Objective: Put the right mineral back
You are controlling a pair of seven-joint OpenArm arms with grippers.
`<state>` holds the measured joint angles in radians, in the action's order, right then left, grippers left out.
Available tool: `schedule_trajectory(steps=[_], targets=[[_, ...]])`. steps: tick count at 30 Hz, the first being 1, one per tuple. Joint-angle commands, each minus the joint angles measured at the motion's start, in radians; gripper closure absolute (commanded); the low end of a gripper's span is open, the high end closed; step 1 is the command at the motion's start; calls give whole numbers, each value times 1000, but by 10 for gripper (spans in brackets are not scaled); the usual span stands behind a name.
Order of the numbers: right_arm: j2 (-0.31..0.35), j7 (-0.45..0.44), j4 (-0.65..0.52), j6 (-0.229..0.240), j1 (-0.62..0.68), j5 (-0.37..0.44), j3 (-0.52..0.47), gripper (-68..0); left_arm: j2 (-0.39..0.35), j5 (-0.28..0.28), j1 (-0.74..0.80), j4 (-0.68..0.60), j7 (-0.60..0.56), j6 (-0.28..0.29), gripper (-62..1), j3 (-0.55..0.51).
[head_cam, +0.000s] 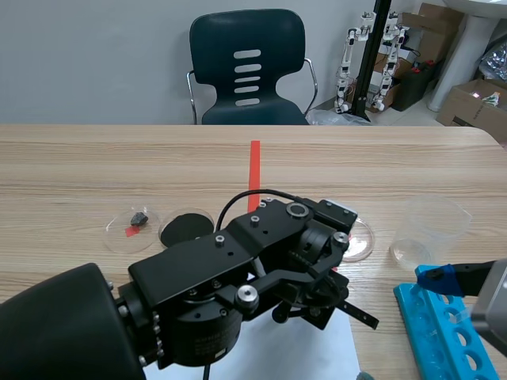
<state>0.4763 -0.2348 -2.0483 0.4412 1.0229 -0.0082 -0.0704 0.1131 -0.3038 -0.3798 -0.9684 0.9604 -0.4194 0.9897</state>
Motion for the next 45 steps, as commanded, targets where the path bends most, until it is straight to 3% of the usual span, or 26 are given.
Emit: schedule_trajectory(steps=[1, 30, 37, 42, 45], targets=[[0, -14, -20, -4, -6, 12, -2, -608, 35, 0, -10, -27, -3, -5, -88, -2], [0, -14, -20, -4, -6, 12, -2, -608, 35, 4, 14, -26, -29, -9, -98, -2], [0, -14, -20, -4, -6, 12, -2, -608, 35, 4, 14, -26, -39, -17, -278, -2], [0, -14, -20, -4, -6, 12, -2, -608, 35, 4, 14, -26, -64, -42, -468, -3], [0, -14, -20, -4, -6, 12, -2, -608, 35, 4, 14, -26, -80, -42, -549, -3]])
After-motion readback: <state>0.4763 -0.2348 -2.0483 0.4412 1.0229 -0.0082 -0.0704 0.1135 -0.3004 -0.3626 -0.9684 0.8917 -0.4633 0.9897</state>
